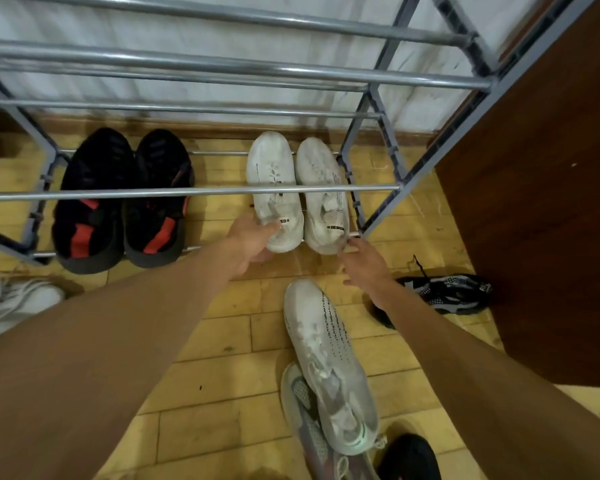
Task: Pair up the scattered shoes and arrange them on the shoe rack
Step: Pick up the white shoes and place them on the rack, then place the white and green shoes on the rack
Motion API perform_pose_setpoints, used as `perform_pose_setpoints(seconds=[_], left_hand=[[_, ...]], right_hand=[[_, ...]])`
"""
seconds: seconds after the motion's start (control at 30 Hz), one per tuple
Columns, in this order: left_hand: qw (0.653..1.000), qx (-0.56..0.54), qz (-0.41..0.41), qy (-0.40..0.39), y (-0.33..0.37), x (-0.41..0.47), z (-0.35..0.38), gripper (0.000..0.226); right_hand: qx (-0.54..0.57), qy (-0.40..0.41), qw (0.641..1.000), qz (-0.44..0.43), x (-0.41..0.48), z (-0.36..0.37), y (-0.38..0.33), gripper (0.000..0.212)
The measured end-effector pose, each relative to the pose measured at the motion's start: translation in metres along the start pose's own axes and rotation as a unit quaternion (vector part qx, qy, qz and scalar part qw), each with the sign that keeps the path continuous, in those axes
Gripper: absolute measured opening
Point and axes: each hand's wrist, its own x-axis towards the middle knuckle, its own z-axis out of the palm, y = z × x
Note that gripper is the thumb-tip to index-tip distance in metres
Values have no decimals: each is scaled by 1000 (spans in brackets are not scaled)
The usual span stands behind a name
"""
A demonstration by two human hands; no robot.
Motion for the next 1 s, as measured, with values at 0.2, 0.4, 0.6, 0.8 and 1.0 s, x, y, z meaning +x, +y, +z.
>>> perform_pose_setpoints(seconds=[0.2, 0.4, 0.6, 0.8, 1.0], left_hand=[[985, 164, -46, -37, -18, -62, -5, 52], [951, 290, -11, -102, -24, -125, -25, 33], [912, 390, 39, -123, -16, -194, -67, 20], [865, 480, 72, -126, 14, -256, -111, 26], [879, 455, 135, -45, 57, -329, -165, 10]], right_hand=[[-254, -234, 931, 121, -71, -12, 40, 61], [-240, -212, 936, 148, -127, -3, 70, 36], [-154, -186, 957, 159, -174, -6, 61, 35], [-243, -83, 966, 17, -212, -18, 14, 29], [-311, -21, 930, -195, -261, -32, -88, 36]])
